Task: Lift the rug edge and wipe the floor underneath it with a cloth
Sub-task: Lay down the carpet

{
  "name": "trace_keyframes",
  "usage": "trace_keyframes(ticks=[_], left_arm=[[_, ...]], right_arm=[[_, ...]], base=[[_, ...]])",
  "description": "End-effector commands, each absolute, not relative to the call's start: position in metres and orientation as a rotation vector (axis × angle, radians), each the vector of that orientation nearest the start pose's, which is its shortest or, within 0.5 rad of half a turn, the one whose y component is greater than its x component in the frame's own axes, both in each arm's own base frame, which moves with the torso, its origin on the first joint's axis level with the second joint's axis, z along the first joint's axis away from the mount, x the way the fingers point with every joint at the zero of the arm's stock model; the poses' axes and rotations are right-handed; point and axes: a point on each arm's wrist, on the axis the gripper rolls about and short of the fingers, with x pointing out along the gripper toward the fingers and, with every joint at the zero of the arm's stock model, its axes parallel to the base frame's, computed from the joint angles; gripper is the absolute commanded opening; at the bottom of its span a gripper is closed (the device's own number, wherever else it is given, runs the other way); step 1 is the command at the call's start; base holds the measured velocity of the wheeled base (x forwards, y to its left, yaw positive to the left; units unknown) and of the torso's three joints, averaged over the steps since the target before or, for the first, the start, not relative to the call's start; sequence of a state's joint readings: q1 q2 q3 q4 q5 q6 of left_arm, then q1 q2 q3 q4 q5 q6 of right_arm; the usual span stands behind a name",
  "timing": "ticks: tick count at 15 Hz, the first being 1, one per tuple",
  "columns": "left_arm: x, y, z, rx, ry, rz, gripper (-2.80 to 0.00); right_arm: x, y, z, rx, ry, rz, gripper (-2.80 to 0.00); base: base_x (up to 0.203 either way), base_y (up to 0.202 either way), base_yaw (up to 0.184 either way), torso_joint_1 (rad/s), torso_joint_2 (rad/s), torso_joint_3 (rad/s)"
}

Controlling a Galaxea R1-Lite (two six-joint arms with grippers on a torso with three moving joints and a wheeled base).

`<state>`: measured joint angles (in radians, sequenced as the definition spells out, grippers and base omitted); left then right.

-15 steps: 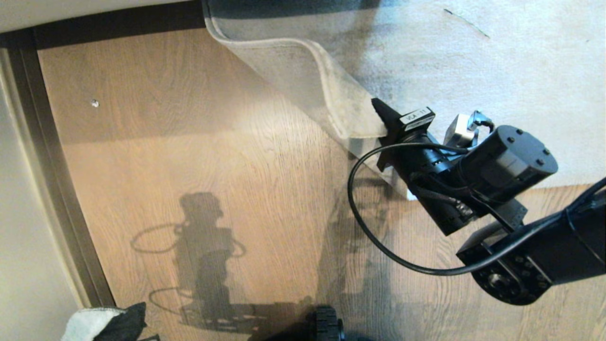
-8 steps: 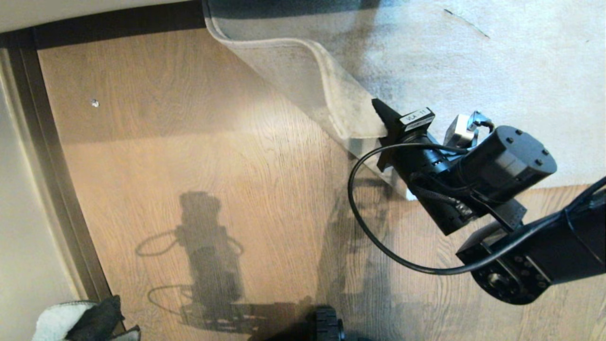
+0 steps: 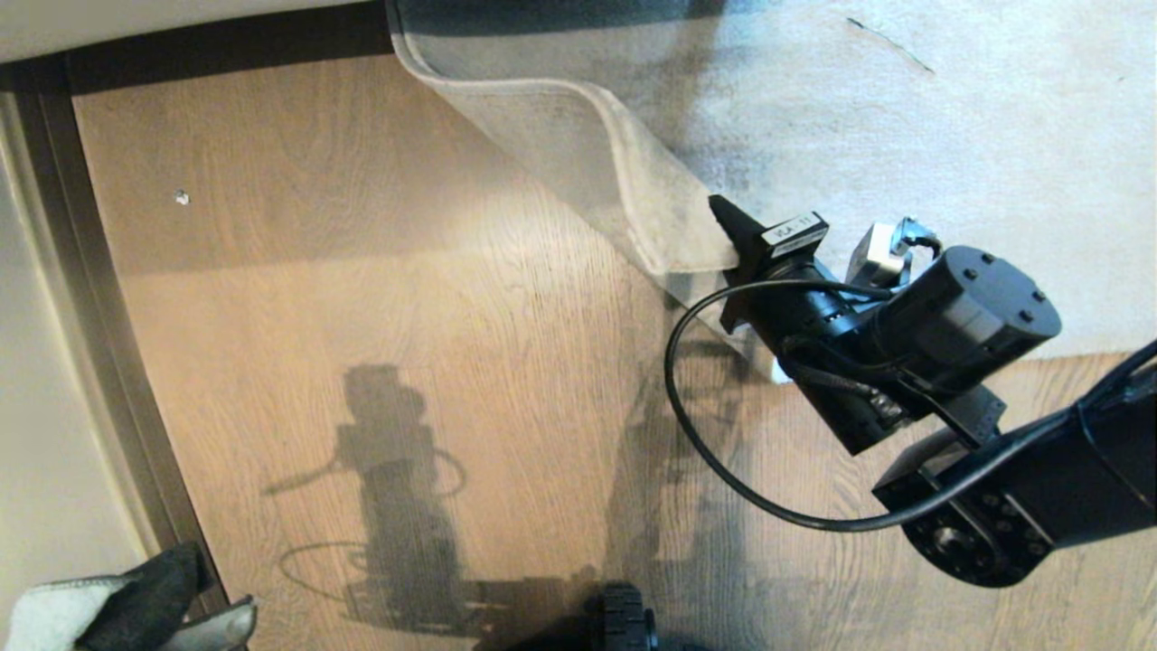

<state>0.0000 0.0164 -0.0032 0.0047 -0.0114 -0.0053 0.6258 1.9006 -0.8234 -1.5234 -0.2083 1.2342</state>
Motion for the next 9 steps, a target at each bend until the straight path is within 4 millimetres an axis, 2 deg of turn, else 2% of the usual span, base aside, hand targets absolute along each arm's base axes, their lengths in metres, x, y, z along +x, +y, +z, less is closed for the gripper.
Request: trace_keyframes(ticks=[1, 9], left_arm=[[-0.023, 0.000, 0.076, -0.006, 0.002, -0.011, -2.80], [-0.023, 0.000, 0.076, -0.006, 0.001, -0.011, -2.80]], right_arm=[[0.276, 0.193, 0.213, 1.402, -0.138, 0.643, -2.80], [0.263, 0.185, 0.236, 1.467, -0.178, 0.697, -2.80]], base=[[0.000, 0.000, 0.000, 0.000, 0.00, 0.000], [0.000, 0.000, 0.000, 0.000, 0.00, 0.000]])
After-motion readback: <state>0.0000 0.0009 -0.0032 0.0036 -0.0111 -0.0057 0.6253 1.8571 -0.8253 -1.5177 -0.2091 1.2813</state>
